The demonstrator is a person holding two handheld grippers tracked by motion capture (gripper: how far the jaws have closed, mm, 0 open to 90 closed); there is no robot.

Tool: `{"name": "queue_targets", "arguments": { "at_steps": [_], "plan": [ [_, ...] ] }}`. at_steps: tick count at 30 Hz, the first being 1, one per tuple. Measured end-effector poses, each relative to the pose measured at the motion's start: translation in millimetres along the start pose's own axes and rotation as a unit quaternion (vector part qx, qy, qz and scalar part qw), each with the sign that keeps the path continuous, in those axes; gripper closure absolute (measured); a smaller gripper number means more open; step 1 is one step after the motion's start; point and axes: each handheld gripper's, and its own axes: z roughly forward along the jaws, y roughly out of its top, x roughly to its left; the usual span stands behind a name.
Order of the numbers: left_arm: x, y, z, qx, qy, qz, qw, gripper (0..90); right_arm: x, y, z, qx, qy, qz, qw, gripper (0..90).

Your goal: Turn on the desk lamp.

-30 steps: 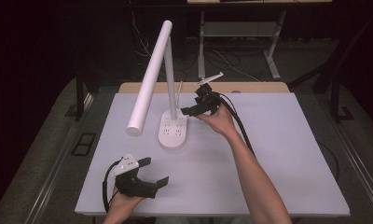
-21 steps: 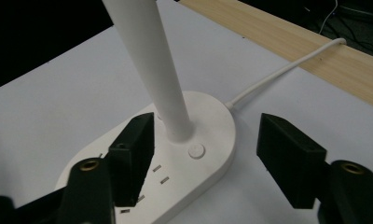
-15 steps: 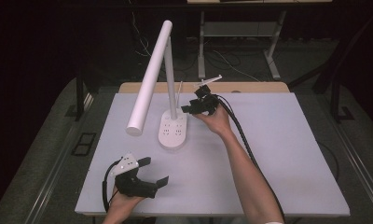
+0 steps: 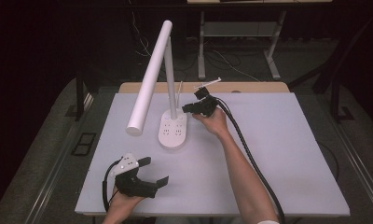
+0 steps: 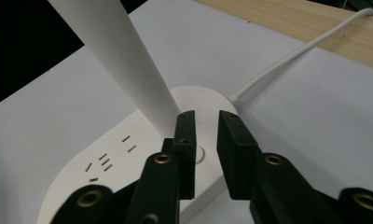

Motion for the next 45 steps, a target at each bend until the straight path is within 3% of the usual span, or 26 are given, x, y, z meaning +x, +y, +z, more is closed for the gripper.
{"name": "queue_targets", "arguments": {
  "at_steps": [8,23,26,27,36,40,45],
  "plan": [
    [0.0,0.1,-0.3,-0.001,0.0,0.001,1.0,0.0,-0.4,-5.9,14.2,0.014,0.011,0.001,0.9998,89.7],
    [1.3,0.3,-0.7,-0.002,0.0,0.0,1.0,0.0,1.1,-14.0,31.6,0.016,0.021,0.018,0.9995,89.8],
    [1.5,0.2,-0.8,-0.001,0.0,0.001,1.0,0.0,3.3,-13.7,32.3,0.016,0.011,0.003,0.9998,89.9],
    [1.3,0.2,-0.9,0.0,-0.001,0.001,1.0,0.0,5.9,-13.3,32.2,0.019,0.002,-0.013,0.9997,90.0],
    [0.2,0.2,0.3,0.0,-0.002,0.001,1.0,0.0,6.4,-16.2,32.4,0.016,-0.002,-0.009,0.9998,90.0],
    [0.6,0.3,0.4,0.001,-0.003,0.002,1.0,0.0,10.1,-15.0,31.3,0.019,-0.013,-0.02,0.9995,89.9],
    [1.4,0.2,0.7,0.002,-0.003,0.002,1.0,0.0,10.6,-13.0,26.1,0.019,-0.003,-0.019,0.9996,89.8]
  ]
}}
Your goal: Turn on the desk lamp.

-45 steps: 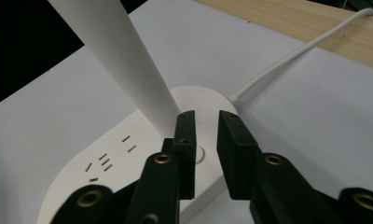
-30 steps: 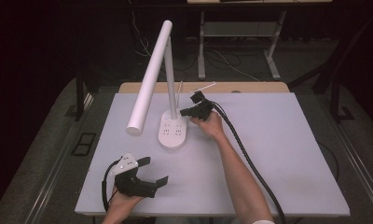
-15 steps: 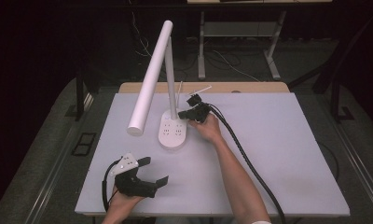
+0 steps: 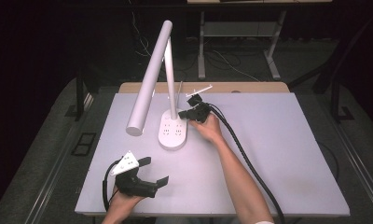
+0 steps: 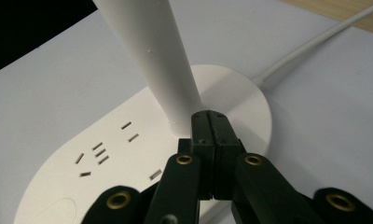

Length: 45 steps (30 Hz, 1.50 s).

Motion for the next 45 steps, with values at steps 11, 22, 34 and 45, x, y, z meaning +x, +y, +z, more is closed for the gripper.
{"name": "queue_targets", "arguments": {
  "at_steps": [11,22,34,45],
  "plan": [
    [-0.6,0.1,-0.3,-0.002,0.0,-0.001,1.0,0.0,4.7,6.2,-19.5,0.002,-0.016,-0.022,0.9996,89.9],
    [-1.7,0.0,0.6,-0.001,0.0,-0.001,1.0,0.0,6.6,4.9,-53.7,-0.004,-0.025,-0.033,0.9991,89.9],
    [-1.2,-0.2,0.2,-0.002,0.002,-0.001,1.0,0.0,6.6,-5.4,-91.2,-0.015,-0.029,-0.04,0.9987,89.9],
    [-1.9,-0.8,0.6,-0.002,0.003,-0.003,1.0,0.0,12.7,-28.0,-138.4,-0.04,-0.026,-0.036,0.9982,86.5]
  ]
}}
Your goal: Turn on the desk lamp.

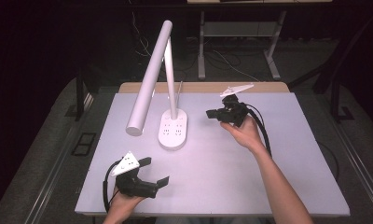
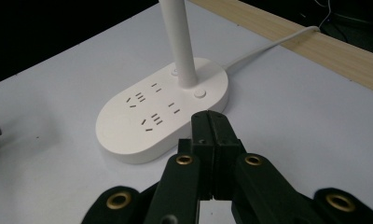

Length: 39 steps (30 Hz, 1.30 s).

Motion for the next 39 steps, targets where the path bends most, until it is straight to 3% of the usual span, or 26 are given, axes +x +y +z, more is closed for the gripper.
{"name": "queue_targets", "arguments": {
  "at_steps": [10,14,15,19,22,23,27,39],
  "plan": [
    [-1.4,0.0,0.7,0.001,0.0,0.001,1.0,0.0,-3.1,-24.4,-37.7,-0.014,-0.013,0.023,0.9995,60.9],
    [-1.2,0.0,0.7,-0.001,0.0,-0.001,1.0,0.0,-3.5,-40.7,-56.4,-0.026,-0.019,0.039,0.9987,39.9],
    [-1.1,0.0,0.8,-0.001,0.0,-0.001,1.0,0.0,-3.5,-40.7,-56.4,-0.026,-0.019,0.039,0.9987,39.9],
    [-1.1,0.1,0.7,-0.001,0.001,-0.002,1.0,0.0,-1.7,-54.1,-68.3,-0.026,-0.024,0.043,0.9984,15.3],
    [-1.1,0.1,0.5,-0.001,0.001,-0.002,1.0,0.0,-0.2,-65.0,-76.6,-0.033,-0.029,0.047,0.9979,8.2],
    [-1.1,0.1,0.4,-0.001,0.002,-0.002,1.0,0.0,0.5,-68.9,-79.4,-0.035,-0.031,0.05,0.9976,0.7],
    [-1.0,0.1,0.3,0.0,0.001,-0.001,1.0,0.0,2.5,-84.4,-90.2,-0.037,-0.03,0.065,0.9967,0.5],
    [-1.2,0.3,0.8,0.0,0.001,0.001,1.0,0.0,13.5,-130.3,-125.9,-0.061,-0.029,0.079,0.9946,0.6]
  ]
}}
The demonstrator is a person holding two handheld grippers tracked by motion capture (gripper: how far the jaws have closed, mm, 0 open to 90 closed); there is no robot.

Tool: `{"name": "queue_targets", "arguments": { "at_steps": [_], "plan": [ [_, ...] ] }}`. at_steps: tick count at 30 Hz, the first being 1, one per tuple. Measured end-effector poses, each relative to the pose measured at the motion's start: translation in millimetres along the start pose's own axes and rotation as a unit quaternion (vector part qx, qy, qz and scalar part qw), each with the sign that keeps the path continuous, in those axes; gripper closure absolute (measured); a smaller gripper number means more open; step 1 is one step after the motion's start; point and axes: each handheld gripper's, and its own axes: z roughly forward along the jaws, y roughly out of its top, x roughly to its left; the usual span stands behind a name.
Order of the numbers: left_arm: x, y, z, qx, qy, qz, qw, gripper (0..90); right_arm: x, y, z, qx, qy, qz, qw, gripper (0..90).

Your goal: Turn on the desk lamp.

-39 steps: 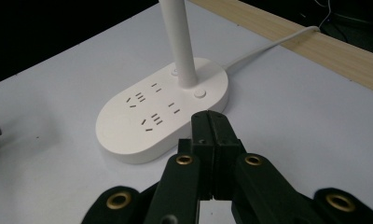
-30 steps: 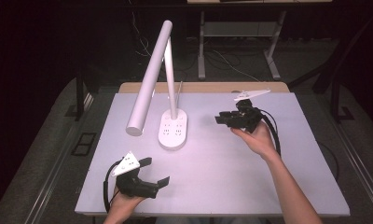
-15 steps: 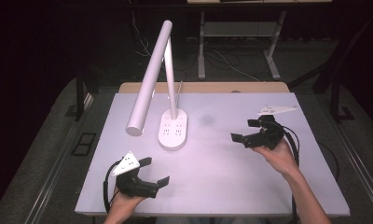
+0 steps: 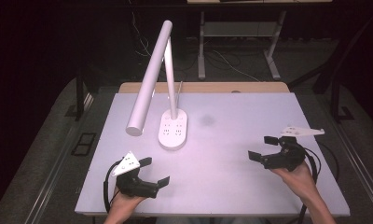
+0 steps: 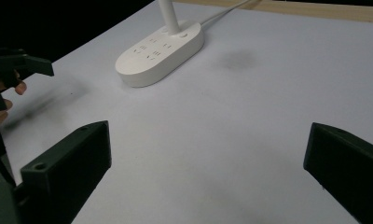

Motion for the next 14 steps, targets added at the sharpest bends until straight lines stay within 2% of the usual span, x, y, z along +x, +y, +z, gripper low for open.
{"name": "queue_targets", "arguments": {
  "at_steps": [2,6,10,14],
  "plan": [
    [0.0,0.0,0.0,0.0,0.0,0.0,1.0,0.0,-0.1,-8.9,-5.8,-0.008,0.001,0.007,0.9999,0.6],
    [0.1,-0.2,0.1,0.001,0.002,-0.001,1.0,0.0,3.0,-27.2,-16.9,-0.007,-0.008,0.014,0.9998,0.6],
    [0.8,-0.4,0.1,0.0,0.004,-0.004,1.0,0.0,5.6,-36.9,-19.9,-0.005,-0.015,0.009,0.9998,0.6],
    [1.6,-0.2,1.0,0.001,0.004,-0.004,1.0,0.0,7.6,-46.2,-22.6,-0.01,-0.017,0.016,0.9997,0.6]
  ]
}}
